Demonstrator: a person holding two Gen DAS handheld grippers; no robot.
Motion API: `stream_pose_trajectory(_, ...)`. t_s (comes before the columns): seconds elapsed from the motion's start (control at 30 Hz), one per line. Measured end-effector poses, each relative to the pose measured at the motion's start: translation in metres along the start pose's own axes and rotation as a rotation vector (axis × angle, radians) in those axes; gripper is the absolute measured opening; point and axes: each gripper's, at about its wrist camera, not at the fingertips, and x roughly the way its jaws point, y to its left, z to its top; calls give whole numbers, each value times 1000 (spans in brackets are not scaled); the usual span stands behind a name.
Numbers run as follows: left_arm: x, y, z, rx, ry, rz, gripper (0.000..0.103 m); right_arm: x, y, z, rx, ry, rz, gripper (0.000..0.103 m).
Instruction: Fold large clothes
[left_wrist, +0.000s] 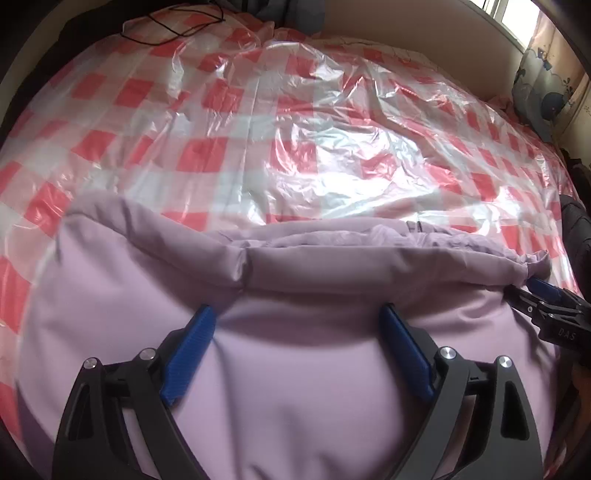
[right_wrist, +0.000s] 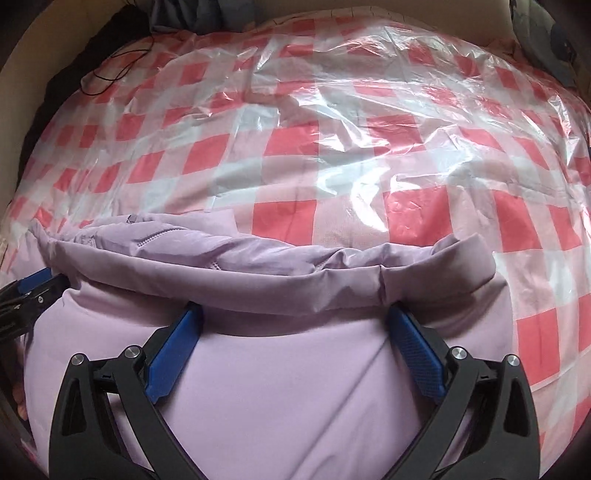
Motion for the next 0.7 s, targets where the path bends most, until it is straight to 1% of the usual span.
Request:
stream_pose_trajectory(0.07, -35, 10, -3, -45, -71, -30, 87, -32, 6, -6, -2, -91, 46, 96)
stream_pose_trajectory(0.1, -53, 17, -4, -43, -111, -35, 87, -47, 11, -8, -31, -146, 73, 96)
stream_pose_trajectory(0.13, -60, 21, -3, -29, -133, -1, 87, -53, 18, -8, -64, -167, 55, 96)
stream_pose_trajectory(0.17, -56, 27, 0, -28, -126, 34, 87, -50, 24, -4, -91, -166, 36, 96)
stream_pose_trajectory(0.2, -50, 32, 2, -36, -102, 49, 87, -44, 28, 1, -99, -146, 24, 96)
stream_pose_trajectory(0.27, -17, 51, 2, -88, -28, 66, 87, -12, 28, 15, -81, -80, -13, 96)
stream_pose_trajectory(0.33, 8, 60, 0, -123, -5, 56, 89, 22, 18, 21, -14, -2, 57, 96)
stream_pose_trajectory(0.37, 14, 60, 1, -132, -8, 56, 90, 31, 13, 24, 25, -5, 63, 96)
stream_pose_trajectory(0.4, 23, 58, 3, -133, -8, 60, 91, 36, 10, 25, 33, -11, 55, 96)
stream_pose_trajectory(0.47, 34, 54, 6, -121, 9, 79, 92, 49, 5, 28, 52, 15, 64, 96)
stream_pose_trajectory(0.53, 34, 54, 6, -110, 24, 75, 92, 47, 2, 29, 57, 41, 78, 96)
stream_pose_trajectory(0.57, 24, 56, 5, -99, 34, 52, 92, 40, 2, 27, 54, 52, 82, 96)
stream_pose_trajectory(0.6, 10, 59, 2, -100, 31, 39, 92, 23, 0, 24, 56, 39, 83, 96)
stream_pose_trajectory(0.63, -13, 62, -4, -105, 1, 22, 92, -3, 3, 18, 50, 4, 91, 96)
stream_pose_trajectory(0.67, -44, 67, -15, -107, -43, -2, 92, -29, 7, 9, 31, -33, 120, 96)
stream_pose_trajectory(0.7, -72, 71, -27, -101, -90, -15, 92, -69, 13, -11, -23, -97, 155, 96)
